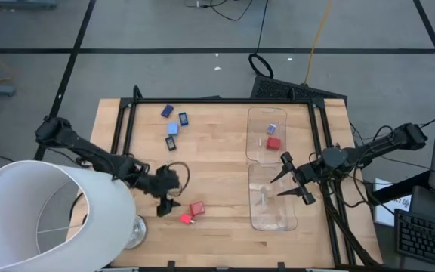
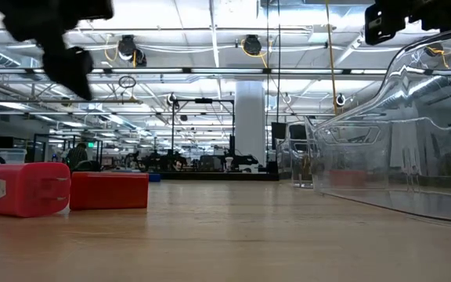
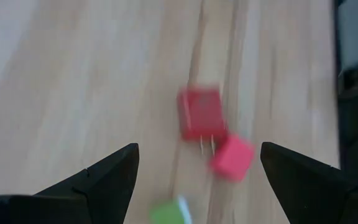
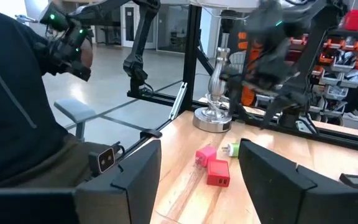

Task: Pick & Place Office items
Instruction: Put the green charger adapter into the top transparent bin

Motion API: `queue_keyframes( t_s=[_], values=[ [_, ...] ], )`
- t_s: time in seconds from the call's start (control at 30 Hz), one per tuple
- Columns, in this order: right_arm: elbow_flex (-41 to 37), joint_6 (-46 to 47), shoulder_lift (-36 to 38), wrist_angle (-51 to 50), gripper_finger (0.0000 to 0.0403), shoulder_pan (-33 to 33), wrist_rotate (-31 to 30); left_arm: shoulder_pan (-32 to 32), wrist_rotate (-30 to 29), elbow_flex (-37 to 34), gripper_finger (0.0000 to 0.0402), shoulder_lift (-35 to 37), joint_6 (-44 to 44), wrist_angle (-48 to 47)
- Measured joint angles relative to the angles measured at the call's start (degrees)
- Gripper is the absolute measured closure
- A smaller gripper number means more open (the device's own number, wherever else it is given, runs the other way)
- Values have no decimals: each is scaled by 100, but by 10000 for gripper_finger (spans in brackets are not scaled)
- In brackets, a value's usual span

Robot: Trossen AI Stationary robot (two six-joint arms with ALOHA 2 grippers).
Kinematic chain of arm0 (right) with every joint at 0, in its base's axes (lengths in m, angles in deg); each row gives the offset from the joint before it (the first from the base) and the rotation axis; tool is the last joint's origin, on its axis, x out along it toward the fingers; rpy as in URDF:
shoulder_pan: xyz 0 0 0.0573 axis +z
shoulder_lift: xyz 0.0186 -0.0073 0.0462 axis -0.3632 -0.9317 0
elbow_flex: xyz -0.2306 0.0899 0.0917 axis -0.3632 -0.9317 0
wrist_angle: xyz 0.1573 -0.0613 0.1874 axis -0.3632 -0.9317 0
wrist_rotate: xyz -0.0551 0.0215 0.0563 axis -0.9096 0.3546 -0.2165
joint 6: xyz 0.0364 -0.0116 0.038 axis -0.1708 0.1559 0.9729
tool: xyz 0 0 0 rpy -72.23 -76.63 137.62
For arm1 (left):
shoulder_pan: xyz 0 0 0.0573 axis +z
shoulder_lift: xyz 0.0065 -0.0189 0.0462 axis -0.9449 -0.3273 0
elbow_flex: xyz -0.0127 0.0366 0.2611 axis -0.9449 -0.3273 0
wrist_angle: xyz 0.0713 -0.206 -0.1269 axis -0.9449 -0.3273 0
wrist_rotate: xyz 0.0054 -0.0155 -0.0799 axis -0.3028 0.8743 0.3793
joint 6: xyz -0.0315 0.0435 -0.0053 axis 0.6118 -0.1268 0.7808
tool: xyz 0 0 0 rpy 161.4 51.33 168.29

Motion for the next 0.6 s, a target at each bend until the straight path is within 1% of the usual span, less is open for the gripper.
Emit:
queue_keyframes(
  t_s=[0.1, 0.2, 0.27, 0.4, 0.6],
  values=[
    [0, -23, -3, 93, 197, -2, -2, -362, -93, 0, 66, -277, 199, -476],
    [0, -44, -20, 166, 197, -2, -2, -627, -228, -4, 66, -680, -45, -958],
    [0, -42, -23, 162, 197, -2, -2, -742, -258, -4, 66, -949, -187, -1038],
    [0, -42, -24, 162, 197, -2, -2, -814, -264, -9, 66, -1444, -422, -997],
    [0, -43, -28, 159, 197, -2, -2, -701, -276, 1, 66, -2014, -648, -951]
  ],
)
